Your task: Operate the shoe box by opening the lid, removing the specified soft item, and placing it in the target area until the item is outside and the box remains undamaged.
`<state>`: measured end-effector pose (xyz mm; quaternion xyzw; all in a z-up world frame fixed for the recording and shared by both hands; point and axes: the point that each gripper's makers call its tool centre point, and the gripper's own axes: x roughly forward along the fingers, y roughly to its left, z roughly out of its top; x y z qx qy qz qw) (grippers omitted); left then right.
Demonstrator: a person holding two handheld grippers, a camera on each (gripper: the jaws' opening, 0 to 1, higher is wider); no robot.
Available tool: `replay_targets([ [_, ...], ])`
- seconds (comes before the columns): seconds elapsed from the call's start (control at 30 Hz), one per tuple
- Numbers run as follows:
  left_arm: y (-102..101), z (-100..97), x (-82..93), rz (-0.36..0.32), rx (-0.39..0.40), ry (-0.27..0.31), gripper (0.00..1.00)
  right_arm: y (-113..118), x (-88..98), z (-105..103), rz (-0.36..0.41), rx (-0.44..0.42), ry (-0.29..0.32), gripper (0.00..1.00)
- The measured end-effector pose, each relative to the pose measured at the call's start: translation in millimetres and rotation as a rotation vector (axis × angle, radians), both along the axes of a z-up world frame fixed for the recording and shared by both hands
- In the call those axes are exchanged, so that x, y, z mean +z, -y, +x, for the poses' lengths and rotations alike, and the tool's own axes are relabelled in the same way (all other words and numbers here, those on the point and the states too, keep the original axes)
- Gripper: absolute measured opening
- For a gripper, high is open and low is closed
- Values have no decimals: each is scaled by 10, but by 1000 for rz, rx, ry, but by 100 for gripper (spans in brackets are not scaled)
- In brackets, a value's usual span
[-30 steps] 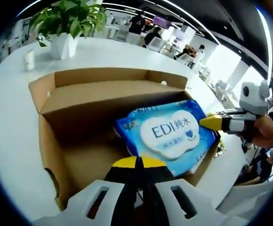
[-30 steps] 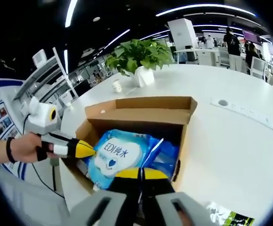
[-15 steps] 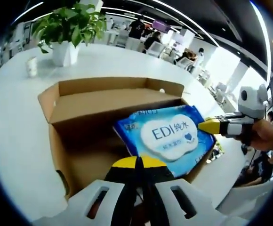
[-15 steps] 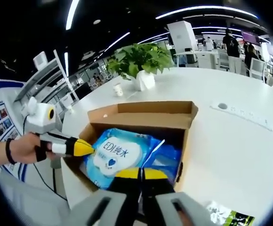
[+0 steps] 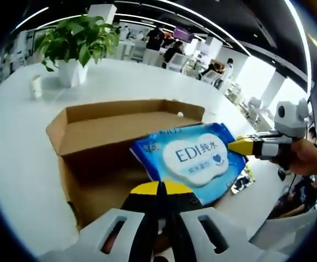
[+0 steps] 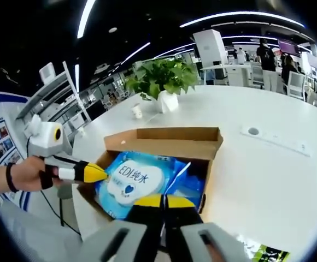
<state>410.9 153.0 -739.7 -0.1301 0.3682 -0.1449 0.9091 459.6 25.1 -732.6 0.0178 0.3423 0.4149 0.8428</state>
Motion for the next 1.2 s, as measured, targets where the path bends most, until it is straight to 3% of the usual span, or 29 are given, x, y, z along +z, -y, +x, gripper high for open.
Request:
replay_targets([
  [0.63, 389, 35, 136, 6, -85, 31, 0, 468, 184, -75, 2, -65, 33, 0],
  [1.2, 939, 94, 130, 5, -180, 40, 0, 1052, 214, -151, -5, -150, 40, 0],
])
